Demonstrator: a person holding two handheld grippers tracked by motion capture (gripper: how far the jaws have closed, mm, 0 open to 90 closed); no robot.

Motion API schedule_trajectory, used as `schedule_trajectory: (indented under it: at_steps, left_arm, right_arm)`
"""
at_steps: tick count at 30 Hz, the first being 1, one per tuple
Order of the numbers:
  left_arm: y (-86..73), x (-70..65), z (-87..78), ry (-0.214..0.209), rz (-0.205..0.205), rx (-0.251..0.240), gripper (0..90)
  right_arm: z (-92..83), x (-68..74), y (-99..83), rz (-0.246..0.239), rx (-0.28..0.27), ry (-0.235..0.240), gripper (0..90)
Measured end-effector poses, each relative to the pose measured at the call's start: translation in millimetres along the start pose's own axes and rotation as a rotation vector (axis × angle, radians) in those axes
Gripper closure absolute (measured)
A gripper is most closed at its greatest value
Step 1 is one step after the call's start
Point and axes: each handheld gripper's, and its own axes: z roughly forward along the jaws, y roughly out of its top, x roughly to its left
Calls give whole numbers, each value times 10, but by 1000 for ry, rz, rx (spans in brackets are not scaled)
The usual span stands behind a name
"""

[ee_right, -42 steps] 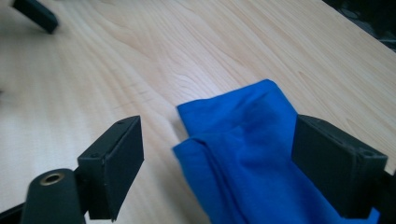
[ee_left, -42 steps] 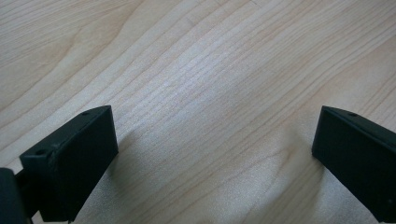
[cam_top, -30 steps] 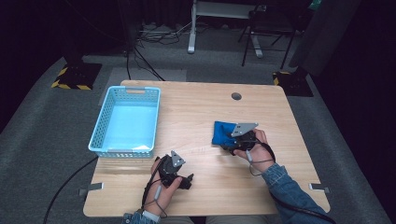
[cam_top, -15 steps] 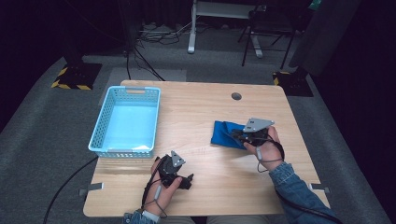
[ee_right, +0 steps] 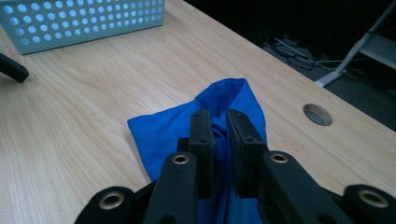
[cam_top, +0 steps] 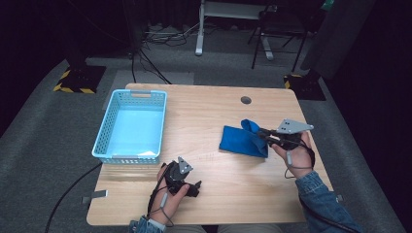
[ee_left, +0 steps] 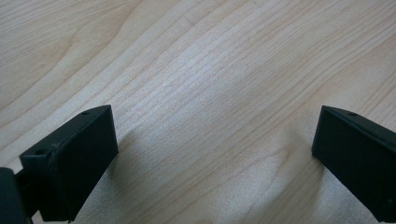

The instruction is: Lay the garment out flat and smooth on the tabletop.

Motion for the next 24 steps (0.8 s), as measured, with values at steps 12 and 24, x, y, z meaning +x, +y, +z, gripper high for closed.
schedule_trajectory:
  at_steps: [12, 24]
  left_arm:
    - [0, -1, 0, 0, 0, 0, 1]
    - [0, -3, 0, -5, 5, 0, 2]
  right_arm:
    - [-318, -229, -184, 73, -33, -79, 808]
    - [-775, -491, -635, 217, -19, -296, 455]
